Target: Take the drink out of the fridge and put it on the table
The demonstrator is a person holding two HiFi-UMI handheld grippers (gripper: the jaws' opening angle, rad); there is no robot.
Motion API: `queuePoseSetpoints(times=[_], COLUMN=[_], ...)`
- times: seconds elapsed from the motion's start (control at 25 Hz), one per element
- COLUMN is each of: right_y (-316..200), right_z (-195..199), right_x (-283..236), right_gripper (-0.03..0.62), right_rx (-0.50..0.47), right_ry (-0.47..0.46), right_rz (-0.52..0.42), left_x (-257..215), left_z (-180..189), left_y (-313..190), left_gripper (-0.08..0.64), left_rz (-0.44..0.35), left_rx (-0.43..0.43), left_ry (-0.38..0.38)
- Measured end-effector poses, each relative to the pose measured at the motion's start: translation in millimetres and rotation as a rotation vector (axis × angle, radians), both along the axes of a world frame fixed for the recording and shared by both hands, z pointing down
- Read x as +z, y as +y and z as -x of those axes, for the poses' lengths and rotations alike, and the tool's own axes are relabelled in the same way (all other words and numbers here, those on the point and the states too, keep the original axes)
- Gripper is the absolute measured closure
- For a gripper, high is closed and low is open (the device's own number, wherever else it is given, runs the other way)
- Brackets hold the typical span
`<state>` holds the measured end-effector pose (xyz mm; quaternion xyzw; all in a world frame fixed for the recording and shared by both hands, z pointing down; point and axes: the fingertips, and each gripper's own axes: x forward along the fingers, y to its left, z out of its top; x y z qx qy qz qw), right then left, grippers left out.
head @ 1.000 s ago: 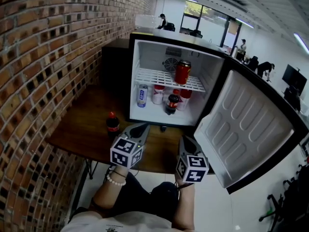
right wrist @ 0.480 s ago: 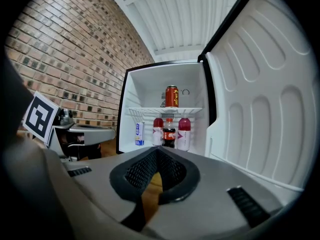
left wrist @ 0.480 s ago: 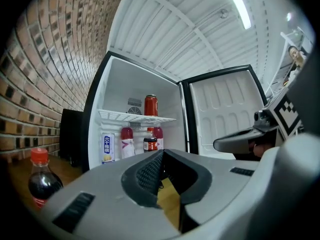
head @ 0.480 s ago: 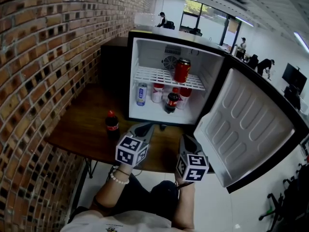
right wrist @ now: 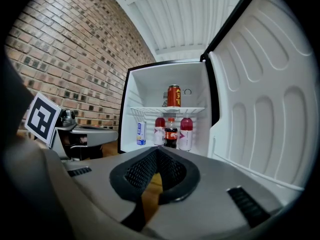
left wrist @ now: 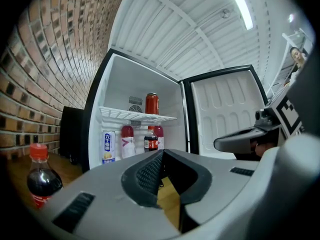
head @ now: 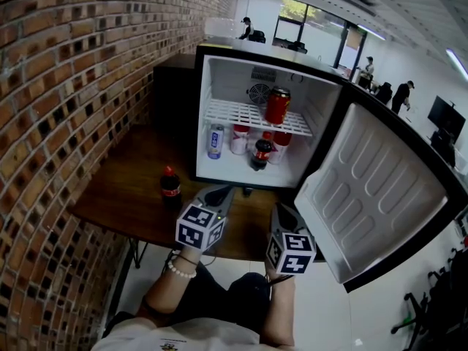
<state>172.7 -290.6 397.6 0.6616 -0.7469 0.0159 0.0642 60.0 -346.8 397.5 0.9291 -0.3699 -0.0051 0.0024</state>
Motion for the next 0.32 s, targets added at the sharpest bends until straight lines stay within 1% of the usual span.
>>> queuePoseSetpoints(times=[0.32], right_y=[-0.2], right_z=[2.8], right_x=[-0.2], right_gripper=[0.58], right_rx=[-0.003], right_ry=[0.008], right_rz=[0.006], left_x=[-1.3], left_z=[0.5], left_y=[-0.1], left_gripper=[0.56], left_rz=[-0.001], left_rx=[0.001], left_ry=[0.005])
